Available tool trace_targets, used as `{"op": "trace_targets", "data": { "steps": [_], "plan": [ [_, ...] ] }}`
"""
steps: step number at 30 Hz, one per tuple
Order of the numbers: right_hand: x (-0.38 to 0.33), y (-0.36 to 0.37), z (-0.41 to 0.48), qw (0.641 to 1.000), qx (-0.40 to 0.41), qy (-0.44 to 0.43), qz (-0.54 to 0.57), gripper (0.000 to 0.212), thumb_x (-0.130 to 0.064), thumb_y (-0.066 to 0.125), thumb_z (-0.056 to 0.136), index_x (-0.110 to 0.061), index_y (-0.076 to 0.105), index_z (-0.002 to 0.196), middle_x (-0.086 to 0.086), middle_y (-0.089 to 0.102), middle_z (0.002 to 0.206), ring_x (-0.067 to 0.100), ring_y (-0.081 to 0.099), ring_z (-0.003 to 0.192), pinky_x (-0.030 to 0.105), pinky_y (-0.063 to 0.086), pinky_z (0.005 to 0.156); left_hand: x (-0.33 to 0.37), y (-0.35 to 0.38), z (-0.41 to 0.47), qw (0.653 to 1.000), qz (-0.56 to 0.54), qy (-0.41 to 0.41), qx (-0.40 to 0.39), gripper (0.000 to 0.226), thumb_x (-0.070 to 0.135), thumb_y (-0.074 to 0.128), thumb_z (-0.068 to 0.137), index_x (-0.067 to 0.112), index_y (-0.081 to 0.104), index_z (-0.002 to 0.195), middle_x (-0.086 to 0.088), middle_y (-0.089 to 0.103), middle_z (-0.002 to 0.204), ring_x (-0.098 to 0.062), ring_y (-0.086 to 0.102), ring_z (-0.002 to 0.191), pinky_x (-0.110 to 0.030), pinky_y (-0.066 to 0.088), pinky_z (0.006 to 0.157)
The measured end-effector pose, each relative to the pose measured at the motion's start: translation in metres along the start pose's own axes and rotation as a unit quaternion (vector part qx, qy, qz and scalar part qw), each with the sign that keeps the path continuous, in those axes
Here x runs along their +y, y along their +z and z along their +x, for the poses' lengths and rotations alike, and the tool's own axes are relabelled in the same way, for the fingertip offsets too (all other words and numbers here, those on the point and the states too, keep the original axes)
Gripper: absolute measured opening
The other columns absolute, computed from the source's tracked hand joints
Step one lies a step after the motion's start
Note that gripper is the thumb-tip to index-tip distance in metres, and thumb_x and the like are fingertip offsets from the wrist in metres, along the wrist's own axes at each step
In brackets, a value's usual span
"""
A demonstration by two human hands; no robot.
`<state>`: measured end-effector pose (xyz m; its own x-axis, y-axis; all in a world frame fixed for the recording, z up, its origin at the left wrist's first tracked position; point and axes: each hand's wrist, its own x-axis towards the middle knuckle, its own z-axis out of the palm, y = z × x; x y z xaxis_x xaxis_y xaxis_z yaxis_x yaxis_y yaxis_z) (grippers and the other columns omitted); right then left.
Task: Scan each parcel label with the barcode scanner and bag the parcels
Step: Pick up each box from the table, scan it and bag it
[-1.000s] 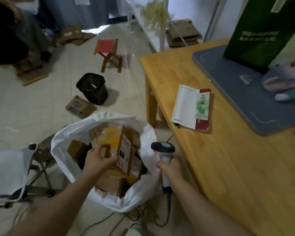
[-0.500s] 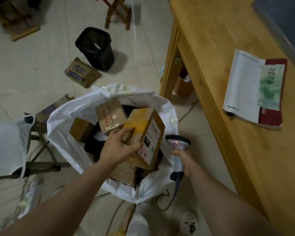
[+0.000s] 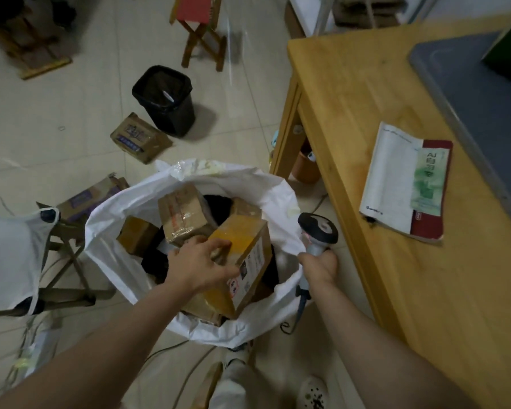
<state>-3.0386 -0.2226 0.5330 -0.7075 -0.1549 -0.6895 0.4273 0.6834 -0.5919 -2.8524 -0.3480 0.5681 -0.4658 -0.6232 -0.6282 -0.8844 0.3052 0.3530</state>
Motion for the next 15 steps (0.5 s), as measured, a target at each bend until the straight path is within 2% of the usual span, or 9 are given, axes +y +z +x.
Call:
{"op": "trace_targets", "data": {
  "steps": [2,4,6,8,10,12,15],
  "plan": [
    [-0.006,-0.007,-0.012,0.999,0.01,-0.019,0.026,0.03,0.003,0.064,0.082,0.003,0.056,0.111,0.012,0.055,0.096,0.029,0.056,0.094,0.033,0.044,0.079,0.01,-0.004,-0.003,0.995,0.083,0.026,-0.04,0.08,0.072,0.048,0.058,0.048,0.044,0.135,0.001,0.044,0.134,-0.022,0.042,0.125,-0.038,0.032,0.101],
    [-0.009,-0.015,-0.024,0.998,0.018,-0.043,0.045,0.022,0.004,0.064,0.082,-0.004,0.056,0.101,0.009,0.056,0.093,0.028,0.056,0.091,0.032,0.043,0.079,0.019,-0.003,0.002,0.991,0.098,0.044,-0.084,0.075,0.07,0.058,0.068,0.044,0.045,0.136,0.0,0.046,0.131,-0.022,0.047,0.119,-0.036,0.043,0.096],
    [-0.011,-0.021,-0.035,0.996,0.021,-0.069,0.051,0.018,0.005,0.064,0.082,-0.006,0.057,0.095,0.007,0.056,0.088,0.025,0.055,0.085,0.032,0.044,0.078,0.027,0.004,0.01,0.99,0.089,0.072,-0.087,0.057,0.057,0.062,0.08,0.037,0.051,0.133,-0.002,0.05,0.128,-0.023,0.051,0.117,-0.034,0.048,0.092],
    [-0.011,-0.023,-0.041,0.995,0.017,-0.082,0.048,0.017,0.004,0.066,0.081,-0.003,0.059,0.095,0.005,0.056,0.083,0.021,0.053,0.08,0.033,0.045,0.076,0.037,0.014,0.015,0.991,0.06,0.113,-0.036,0.043,0.037,0.059,0.09,0.026,0.054,0.132,-0.005,0.048,0.133,-0.026,0.047,0.124,-0.03,0.045,0.092],
    [-0.008,-0.022,-0.041,0.997,0.003,-0.066,0.038,0.022,0.003,0.068,0.081,-0.007,0.057,0.097,0.002,0.056,0.081,0.021,0.054,0.082,0.03,0.042,0.075,0.04,0.022,0.018,0.993,-0.011,0.115,0.016,0.053,0.03,0.058,0.094,0.025,0.043,0.144,-0.007,0.031,0.151,-0.025,0.033,0.138,-0.029,0.036,0.102],
    [-0.007,-0.017,-0.038,0.999,-0.009,-0.023,0.027,0.034,0.001,0.07,0.079,-0.004,0.057,0.111,0.007,0.058,0.093,0.027,0.056,0.09,0.032,0.043,0.078,0.033,0.02,0.018,0.99,-0.097,0.074,0.072,0.061,0.035,0.06,0.093,0.025,0.036,0.148,-0.006,0.019,0.158,-0.023,0.02,0.144,-0.033,0.028,0.111],
    [-0.012,-0.005,-0.031,0.999,-0.029,0.04,-0.002,0.057,-0.003,0.076,0.076,0.004,0.05,0.126,0.019,0.06,0.119,0.036,0.058,0.105,0.039,0.047,0.084,-0.003,0.003,0.017,0.957,-0.183,-0.063,0.215,0.06,0.029,0.06,0.092,0.013,0.037,0.146,-0.014,0.023,0.154,-0.03,0.02,0.142,-0.039,0.026,0.114]
  ]
}}
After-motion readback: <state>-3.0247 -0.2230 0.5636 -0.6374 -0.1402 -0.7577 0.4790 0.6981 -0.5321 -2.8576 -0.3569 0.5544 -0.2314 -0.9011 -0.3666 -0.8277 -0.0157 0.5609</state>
